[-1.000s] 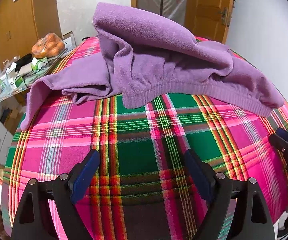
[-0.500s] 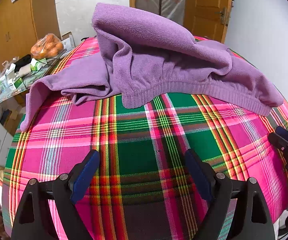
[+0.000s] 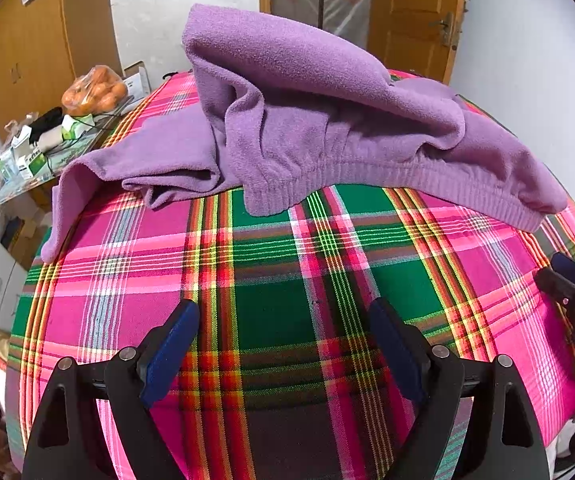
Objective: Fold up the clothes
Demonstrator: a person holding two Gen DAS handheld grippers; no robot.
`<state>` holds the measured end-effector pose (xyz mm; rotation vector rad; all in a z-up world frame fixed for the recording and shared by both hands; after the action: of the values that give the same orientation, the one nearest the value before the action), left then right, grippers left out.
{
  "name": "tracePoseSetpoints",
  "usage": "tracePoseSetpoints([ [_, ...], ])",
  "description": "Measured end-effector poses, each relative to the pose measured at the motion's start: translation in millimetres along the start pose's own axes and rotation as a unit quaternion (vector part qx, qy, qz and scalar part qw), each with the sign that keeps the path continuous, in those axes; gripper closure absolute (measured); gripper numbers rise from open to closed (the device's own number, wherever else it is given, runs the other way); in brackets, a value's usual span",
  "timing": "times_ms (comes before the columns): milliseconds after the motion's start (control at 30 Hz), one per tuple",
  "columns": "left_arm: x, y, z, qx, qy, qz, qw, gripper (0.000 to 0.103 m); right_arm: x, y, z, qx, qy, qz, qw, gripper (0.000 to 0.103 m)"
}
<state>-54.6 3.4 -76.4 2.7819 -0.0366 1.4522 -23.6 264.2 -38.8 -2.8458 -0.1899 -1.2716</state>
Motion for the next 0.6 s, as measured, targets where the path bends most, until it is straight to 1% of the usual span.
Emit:
tracePoseSetpoints([
  [33, 0.0, -0.9, -0.1, -0.005, 0.002, 0.004, 1.0, 0.015, -0.1, 0.1, 0.0, 0.0, 0.0, 0.0, 1.0, 0.058],
  [433, -0.5, -2.0, 0.0, -0.004, 0.013, 0.003, 0.9999, 0.015, -0.1, 1.7, 0.7, 0.004, 0.001, -0.001, 1.0, 0.056],
  [600, -0.5, -3.2, 0.4, -0.018, 0.022, 0.011, 0.9995, 0.015, -0.2, 2.4, 0.8, 0.007, 0.002, 0.0, 1.0, 0.055],
])
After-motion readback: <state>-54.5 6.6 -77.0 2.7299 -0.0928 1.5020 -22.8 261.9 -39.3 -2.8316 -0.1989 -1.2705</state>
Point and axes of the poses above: each gripper's, at about its wrist camera, not at the fingertips, and x roughly against the way its jaws point, y to its left, z to its underside, the point moved 10 cm from there along -x, roughly the way its jaws point, and after that the axes turned 5 degrees about y, right-handed, at the moved point
